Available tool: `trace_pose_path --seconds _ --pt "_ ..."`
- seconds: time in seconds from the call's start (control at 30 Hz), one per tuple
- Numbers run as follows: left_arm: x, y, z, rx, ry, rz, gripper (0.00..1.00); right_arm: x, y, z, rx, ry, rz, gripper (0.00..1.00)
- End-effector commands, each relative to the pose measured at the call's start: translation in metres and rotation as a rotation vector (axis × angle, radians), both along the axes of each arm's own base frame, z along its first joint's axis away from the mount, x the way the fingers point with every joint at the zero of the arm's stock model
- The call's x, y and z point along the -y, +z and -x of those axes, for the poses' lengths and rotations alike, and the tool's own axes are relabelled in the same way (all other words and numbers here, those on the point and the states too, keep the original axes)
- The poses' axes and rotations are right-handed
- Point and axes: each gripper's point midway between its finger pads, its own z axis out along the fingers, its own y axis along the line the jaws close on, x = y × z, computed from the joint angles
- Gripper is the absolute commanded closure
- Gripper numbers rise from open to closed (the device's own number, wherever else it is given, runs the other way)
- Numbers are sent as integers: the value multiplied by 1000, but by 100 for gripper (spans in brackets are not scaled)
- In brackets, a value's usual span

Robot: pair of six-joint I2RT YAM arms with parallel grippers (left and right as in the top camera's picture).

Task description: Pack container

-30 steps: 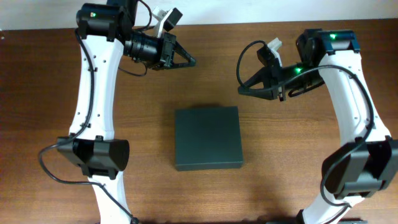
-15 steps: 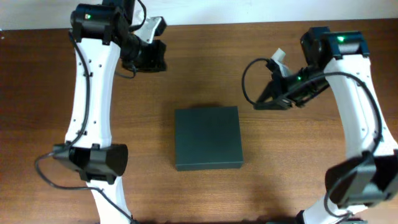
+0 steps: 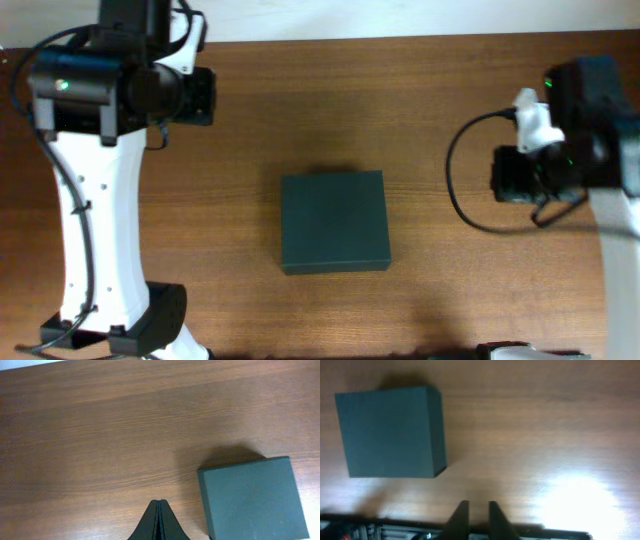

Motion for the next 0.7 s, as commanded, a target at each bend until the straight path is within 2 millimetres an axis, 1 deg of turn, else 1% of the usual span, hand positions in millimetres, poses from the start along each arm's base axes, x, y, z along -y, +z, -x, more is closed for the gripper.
trace_pose_path --seconds 0.0,0.1,0.23,0.33,0.43,0.57,0.67 --pt "-17 -2 11 -15 54 -25 98 13 24 19 106 -42 63 82" --pt "-23 -13 25 -64 67 -31 98 14 37 36 171 -45 59 78" --pt "-32 -33 51 -143 86 -40 98 15 48 58 243 -47 55 74" --pt "-39 -38 73 -162 104 -34 98 15 50 72 273 -48 53 73" --pt "-49 -32 93 -132 140 -26 98 16 39 85 260 -48 54 71" --pt "-61 -20 115 -55 185 -15 98 19 5 100 173 -52 73 71" --pt "-67 -16 126 -1 210 -10 98 19 -13 101 114 -69 68 72"
